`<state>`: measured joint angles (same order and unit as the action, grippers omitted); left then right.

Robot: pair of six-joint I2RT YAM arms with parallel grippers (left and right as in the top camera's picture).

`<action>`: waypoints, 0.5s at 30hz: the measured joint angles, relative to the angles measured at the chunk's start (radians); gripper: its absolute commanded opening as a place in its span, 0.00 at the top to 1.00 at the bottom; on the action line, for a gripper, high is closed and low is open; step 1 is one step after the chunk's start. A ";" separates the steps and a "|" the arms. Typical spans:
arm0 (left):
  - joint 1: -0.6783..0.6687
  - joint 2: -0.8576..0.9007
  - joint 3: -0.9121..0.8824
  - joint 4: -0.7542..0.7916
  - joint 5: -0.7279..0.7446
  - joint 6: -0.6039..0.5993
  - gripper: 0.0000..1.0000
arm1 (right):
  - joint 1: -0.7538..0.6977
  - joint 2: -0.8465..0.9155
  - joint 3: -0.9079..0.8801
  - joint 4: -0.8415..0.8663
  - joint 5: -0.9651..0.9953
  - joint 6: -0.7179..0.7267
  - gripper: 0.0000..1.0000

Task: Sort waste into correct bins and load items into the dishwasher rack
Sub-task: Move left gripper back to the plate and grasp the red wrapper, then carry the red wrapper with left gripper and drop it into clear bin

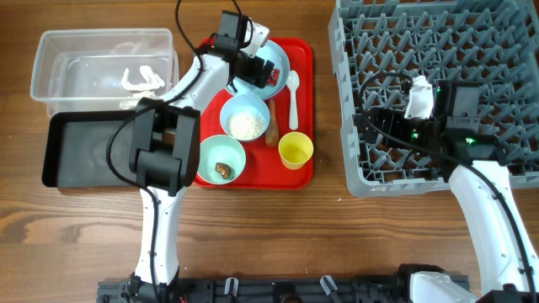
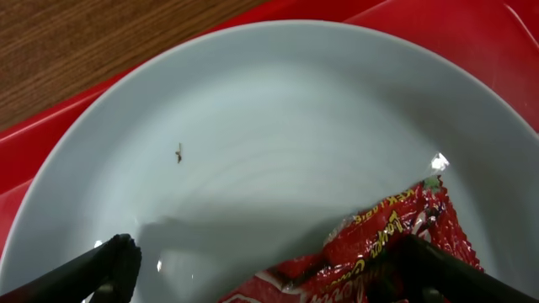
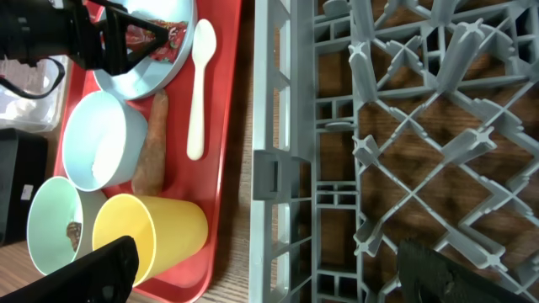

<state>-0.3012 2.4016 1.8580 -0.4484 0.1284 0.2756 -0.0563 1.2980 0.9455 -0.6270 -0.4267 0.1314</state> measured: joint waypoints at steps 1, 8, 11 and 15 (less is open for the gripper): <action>-0.001 0.000 0.000 -0.003 0.000 0.000 0.07 | 0.000 0.000 0.000 0.000 0.000 0.000 0.00; -0.001 0.000 0.009 -0.034 0.000 0.006 0.73 | 0.000 0.000 0.000 0.000 0.000 0.000 0.00; -0.001 0.000 0.011 -0.048 0.000 0.003 0.96 | 0.000 0.000 0.000 0.000 0.000 0.000 0.00; -0.001 0.000 0.014 -0.060 0.000 -0.001 0.96 | 0.000 0.000 0.000 0.000 0.000 0.000 0.00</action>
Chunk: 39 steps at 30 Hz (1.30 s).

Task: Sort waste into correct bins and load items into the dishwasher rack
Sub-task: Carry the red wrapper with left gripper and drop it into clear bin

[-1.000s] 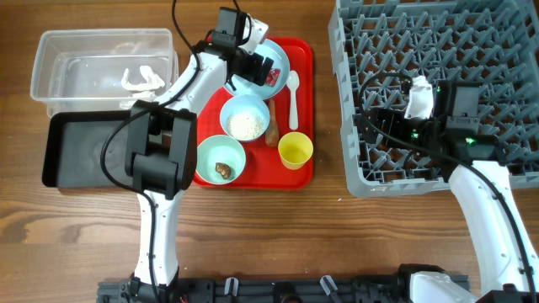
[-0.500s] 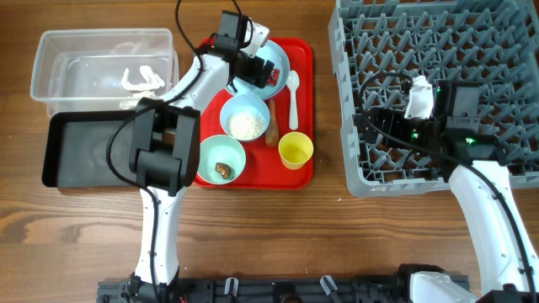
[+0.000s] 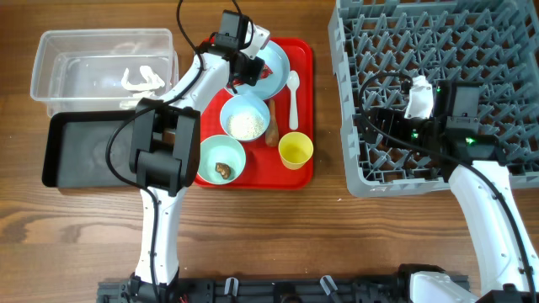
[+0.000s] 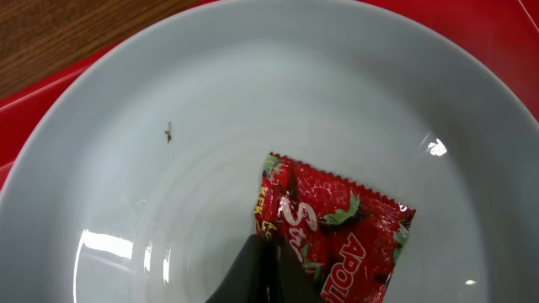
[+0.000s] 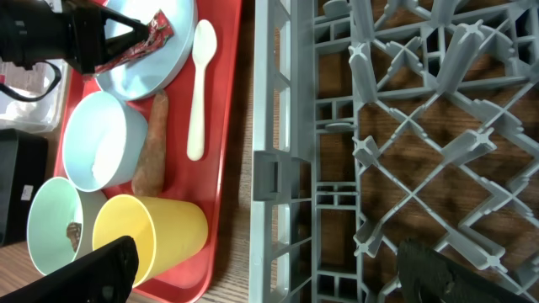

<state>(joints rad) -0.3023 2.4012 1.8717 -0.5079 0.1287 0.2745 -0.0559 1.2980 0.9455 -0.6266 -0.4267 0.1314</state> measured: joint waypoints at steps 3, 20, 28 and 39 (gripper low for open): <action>0.000 -0.001 0.000 -0.002 -0.008 -0.031 0.96 | 0.000 0.000 0.000 0.003 0.000 0.000 0.00; 0.022 -0.134 -0.018 -0.151 -0.151 -0.210 0.96 | 0.000 0.000 0.000 0.006 0.000 0.000 0.00; 0.075 -0.258 -0.018 -0.233 -0.197 -0.281 0.96 | 0.000 0.000 0.000 0.006 0.000 0.000 0.01; 0.343 -0.352 -0.018 -0.278 -0.261 -0.507 0.96 | 0.000 0.000 0.000 0.007 0.000 0.000 0.00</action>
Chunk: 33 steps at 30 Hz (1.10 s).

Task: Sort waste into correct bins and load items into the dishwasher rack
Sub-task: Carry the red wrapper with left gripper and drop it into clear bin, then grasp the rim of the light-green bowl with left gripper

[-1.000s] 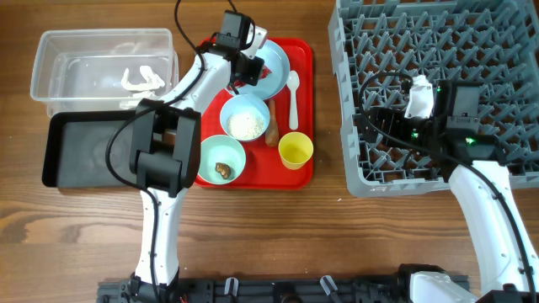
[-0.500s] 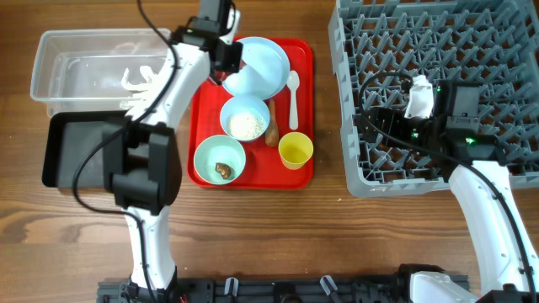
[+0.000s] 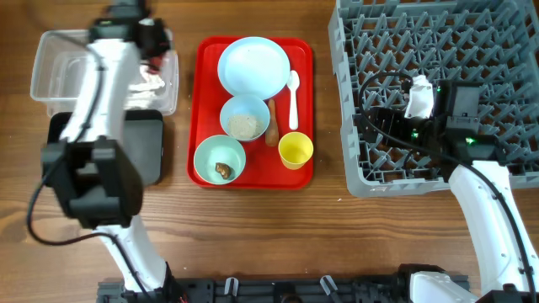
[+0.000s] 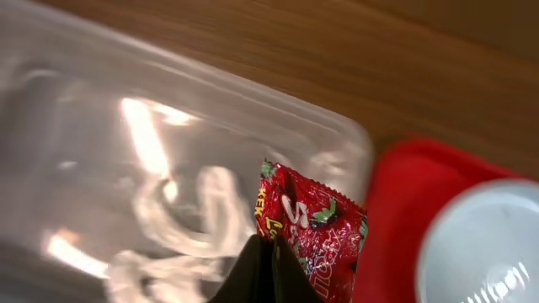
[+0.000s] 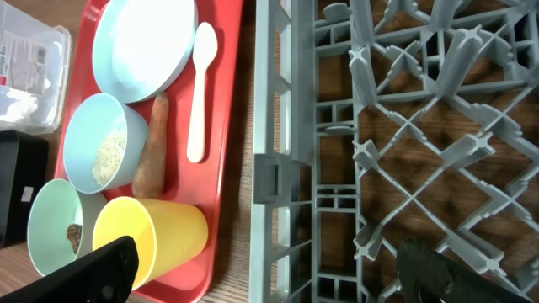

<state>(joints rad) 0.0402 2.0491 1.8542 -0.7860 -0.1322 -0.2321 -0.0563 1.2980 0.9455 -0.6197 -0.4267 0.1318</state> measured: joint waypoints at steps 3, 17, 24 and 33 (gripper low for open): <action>0.079 -0.002 0.000 -0.004 -0.001 -0.053 0.87 | 0.000 0.000 0.000 0.000 0.000 0.000 0.00; 0.116 0.001 0.000 -0.015 0.053 -0.103 0.00 | 0.000 0.000 0.000 0.008 0.000 0.014 0.00; 0.109 -0.013 0.000 -0.105 0.199 -0.036 0.05 | 0.000 0.000 0.000 0.008 0.000 0.015 0.00; 0.001 -0.232 -0.004 -0.434 0.314 0.000 0.23 | 0.000 0.000 0.000 0.022 0.000 0.015 0.00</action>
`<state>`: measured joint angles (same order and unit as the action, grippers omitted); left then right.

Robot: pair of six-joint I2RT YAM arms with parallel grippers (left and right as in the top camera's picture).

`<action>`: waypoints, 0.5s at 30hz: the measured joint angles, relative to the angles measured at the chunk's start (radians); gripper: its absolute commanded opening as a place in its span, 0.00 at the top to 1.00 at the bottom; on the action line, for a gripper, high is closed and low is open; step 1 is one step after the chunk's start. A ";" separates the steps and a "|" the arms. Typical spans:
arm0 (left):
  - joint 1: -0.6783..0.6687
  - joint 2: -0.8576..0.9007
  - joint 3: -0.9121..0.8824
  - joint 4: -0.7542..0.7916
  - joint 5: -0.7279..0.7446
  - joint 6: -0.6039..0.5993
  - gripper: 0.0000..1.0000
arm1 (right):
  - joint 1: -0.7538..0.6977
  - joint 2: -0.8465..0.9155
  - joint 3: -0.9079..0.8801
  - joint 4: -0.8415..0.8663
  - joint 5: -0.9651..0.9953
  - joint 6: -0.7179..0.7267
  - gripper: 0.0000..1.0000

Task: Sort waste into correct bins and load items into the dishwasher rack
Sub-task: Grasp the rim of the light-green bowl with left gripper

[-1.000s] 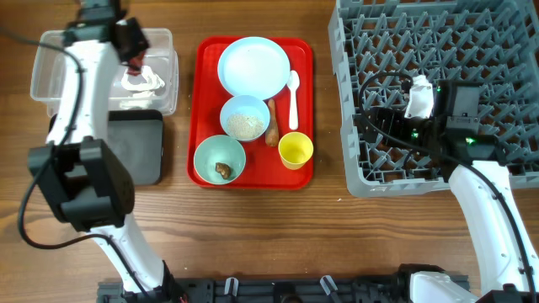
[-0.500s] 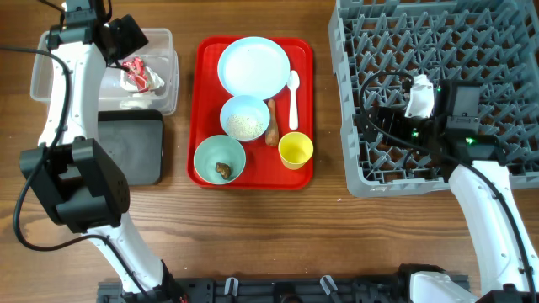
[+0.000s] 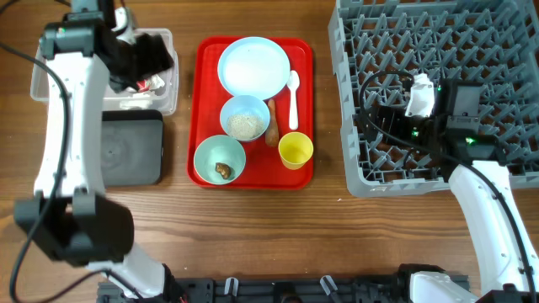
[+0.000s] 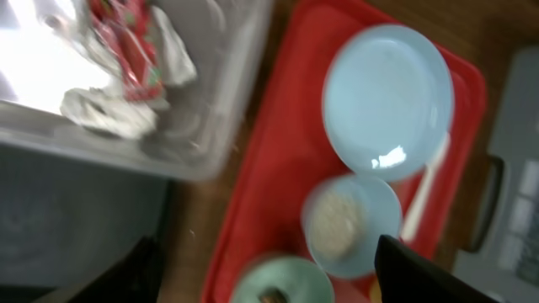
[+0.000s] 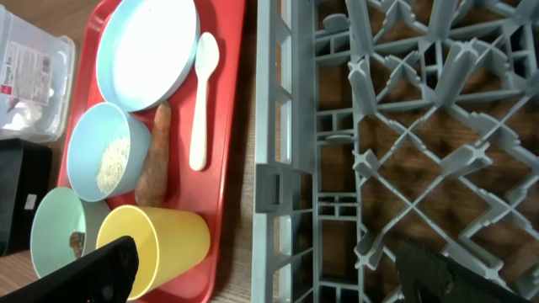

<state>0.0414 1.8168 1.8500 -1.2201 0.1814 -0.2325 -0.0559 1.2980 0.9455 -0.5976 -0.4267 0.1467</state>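
Note:
A red snack wrapper [image 4: 126, 50] lies among white scraps in the clear bin [image 3: 42, 76], seen blurred in the left wrist view. My left gripper [image 3: 139, 59] hangs over the bin's right end, open and empty. The red tray [image 3: 299, 168] holds a bare pale-blue plate [image 3: 253, 67], a white spoon [image 3: 293, 97], a bowl of rice [image 3: 245, 118], a green bowl [image 3: 220, 158] with a brown scrap, an orange stick [image 3: 272, 122] and a yellow cup [image 3: 296, 150]. My right gripper [image 5: 265, 273] is open over the near left edge of the grey dishwasher rack [image 3: 438, 42].
A black bin [image 3: 126, 151] sits just in front of the clear bin, left of the tray. A strip of bare wood separates the tray from the rack. The right arm's cables trail over the rack.
My left gripper was shut on the red wrapper above the clear bin. Now it is open and the wrapper lies in the bin. The right arm has barely shifted.
The left gripper stood open round the wrapper on the blue plate, then shut on it there. Later it held the wrapper over the clear bin. By now the wrapper rests in that bin and the plate is bare. The right gripper stayed open over the rack.

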 measured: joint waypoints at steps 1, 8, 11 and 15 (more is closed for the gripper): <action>-0.020 -0.018 0.000 -0.040 0.000 0.002 0.23 | 0.000 0.000 0.000 0.001 0.000 0.000 0.00; -0.206 -0.044 -0.036 -0.180 -0.047 -0.031 0.21 | 0.000 0.000 0.000 0.006 0.000 0.000 0.00; -0.288 -0.044 -0.118 -0.133 -0.098 -0.073 0.21 | 0.000 0.000 0.000 0.007 0.000 0.000 0.00; -0.371 -0.042 -0.253 -0.046 -0.124 -0.127 0.24 | 0.000 0.000 0.000 0.007 0.000 0.000 0.00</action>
<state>-0.3294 1.7748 1.5967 -1.2663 0.0578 -0.3595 -0.0563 1.2980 0.9455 -0.5903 -0.4267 0.1467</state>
